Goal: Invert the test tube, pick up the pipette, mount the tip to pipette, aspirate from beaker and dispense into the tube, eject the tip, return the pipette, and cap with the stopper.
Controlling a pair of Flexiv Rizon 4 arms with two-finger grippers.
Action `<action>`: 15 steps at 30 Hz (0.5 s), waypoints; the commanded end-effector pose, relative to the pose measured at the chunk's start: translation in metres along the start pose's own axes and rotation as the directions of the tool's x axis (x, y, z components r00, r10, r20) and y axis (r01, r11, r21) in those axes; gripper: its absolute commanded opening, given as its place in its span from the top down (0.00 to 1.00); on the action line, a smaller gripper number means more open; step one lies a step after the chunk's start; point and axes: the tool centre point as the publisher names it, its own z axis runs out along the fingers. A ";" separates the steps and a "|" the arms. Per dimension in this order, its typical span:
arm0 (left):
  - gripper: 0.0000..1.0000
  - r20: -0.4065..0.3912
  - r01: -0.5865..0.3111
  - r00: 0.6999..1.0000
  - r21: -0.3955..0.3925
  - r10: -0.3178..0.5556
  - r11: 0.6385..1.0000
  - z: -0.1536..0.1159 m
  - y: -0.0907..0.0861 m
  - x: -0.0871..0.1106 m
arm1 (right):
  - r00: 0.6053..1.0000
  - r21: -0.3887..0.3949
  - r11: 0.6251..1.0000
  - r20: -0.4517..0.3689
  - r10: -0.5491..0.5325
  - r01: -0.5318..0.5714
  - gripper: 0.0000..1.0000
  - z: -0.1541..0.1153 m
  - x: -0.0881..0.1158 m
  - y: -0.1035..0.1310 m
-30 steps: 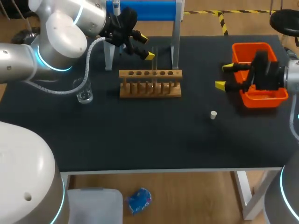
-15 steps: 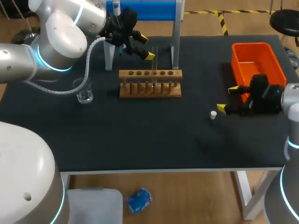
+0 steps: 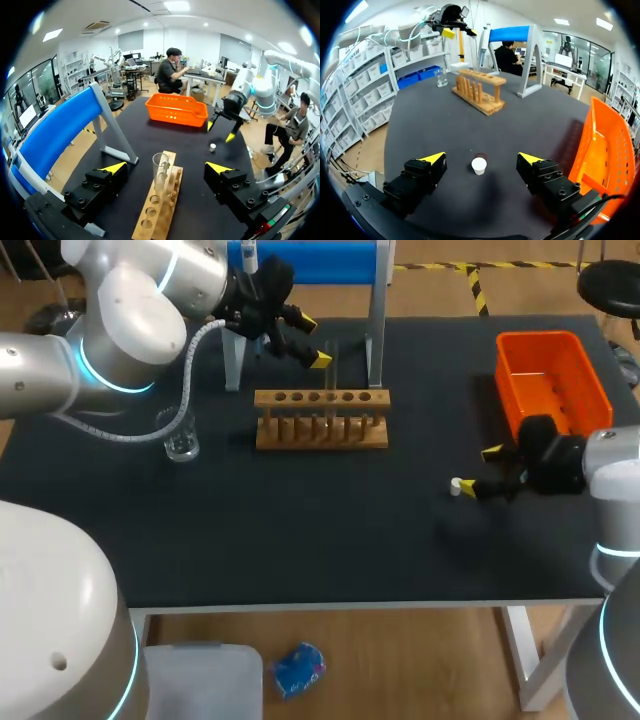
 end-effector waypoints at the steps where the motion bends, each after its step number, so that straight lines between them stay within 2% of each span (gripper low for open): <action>1: 0.00 -0.004 0.001 1.000 -0.004 -0.001 1.000 0.000 -0.001 -0.001 | 1.000 0.033 0.999 0.003 -0.001 0.000 0.08 0.012 -0.003 -0.001; 3: 0.00 -0.004 0.001 1.000 -0.004 -0.001 1.000 0.000 -0.001 -0.001 | 1.000 0.048 0.999 0.007 -0.017 0.016 0.09 0.015 -0.003 -0.004; 5: 0.00 -0.004 0.001 1.000 -0.004 -0.001 1.000 0.000 -0.001 -0.001 | 1.000 0.054 0.998 0.008 -0.018 0.017 0.15 0.018 -0.002 -0.006; 6: 0.00 -0.004 0.001 1.000 -0.004 -0.001 1.000 0.000 -0.001 -0.001 | 1.000 0.055 0.998 0.007 -0.017 0.017 0.13 0.019 -0.002 -0.006; 7: 0.00 -0.004 0.001 1.000 -0.004 -0.001 1.000 0.000 -0.001 -0.001 | 1.000 0.056 0.998 0.006 -0.018 0.018 0.18 0.020 -0.002 -0.006; 9: 0.00 -0.004 0.001 1.000 -0.004 -0.001 1.000 0.000 -0.001 -0.001 | 1.000 0.057 0.998 0.005 -0.019 0.018 0.37 0.023 -0.002 -0.007; 10: 0.00 -0.004 0.001 1.000 -0.004 -0.001 1.000 0.000 -0.001 -0.001 | 1.000 0.060 0.998 0.005 -0.019 0.018 0.38 0.025 -0.002 -0.007; 12: 0.00 -0.004 0.001 1.000 -0.004 -0.001 1.000 0.000 -0.001 -0.001 | 1.000 0.062 0.998 0.005 -0.019 0.019 0.30 0.026 -0.002 -0.007; 15: 0.00 -0.004 0.001 1.000 -0.004 -0.001 1.000 0.000 -0.001 -0.001 | 1.000 0.070 0.997 -0.001 -0.017 0.017 0.33 0.030 -0.003 -0.007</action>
